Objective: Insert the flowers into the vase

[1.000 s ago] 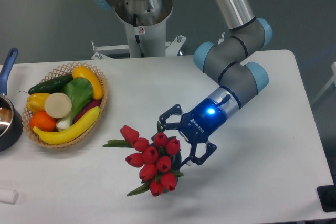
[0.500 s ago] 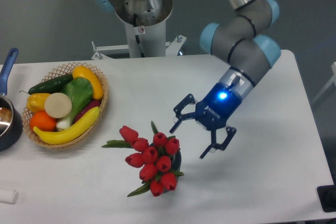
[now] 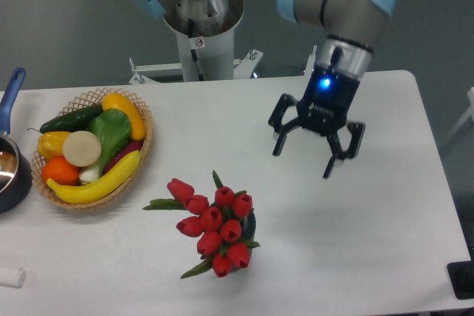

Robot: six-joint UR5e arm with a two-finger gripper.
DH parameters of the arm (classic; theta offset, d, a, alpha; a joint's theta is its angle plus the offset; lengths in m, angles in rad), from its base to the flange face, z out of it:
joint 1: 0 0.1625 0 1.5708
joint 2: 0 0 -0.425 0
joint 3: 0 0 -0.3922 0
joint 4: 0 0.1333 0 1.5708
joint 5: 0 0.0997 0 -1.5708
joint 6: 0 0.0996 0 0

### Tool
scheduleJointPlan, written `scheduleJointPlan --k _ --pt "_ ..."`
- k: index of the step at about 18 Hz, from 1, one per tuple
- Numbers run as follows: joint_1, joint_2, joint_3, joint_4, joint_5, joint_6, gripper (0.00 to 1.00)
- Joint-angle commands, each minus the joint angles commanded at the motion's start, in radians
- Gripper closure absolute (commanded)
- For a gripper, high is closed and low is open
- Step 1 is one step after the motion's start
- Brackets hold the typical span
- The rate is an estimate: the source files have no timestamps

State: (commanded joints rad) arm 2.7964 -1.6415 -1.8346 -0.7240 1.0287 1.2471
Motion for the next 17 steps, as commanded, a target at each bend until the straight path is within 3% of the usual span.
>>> scheduleJointPlan --k 3,6,11,13,17 --pt "0.008 0.063 -0.005 -0.023 0.176 0.011 0.0" --pt "0.021 0.095 0.009 -0.09 0.247 0.062 0.0" --pt "0.09 0.155 0.041 -0.317 0.375 0.437 0.0" --pt "0.132 0.173 0.037 -0.347 0.372 0.503 0.0" --pt "0.14 0.186 0.028 -0.348 0.366 0.512 0.0"
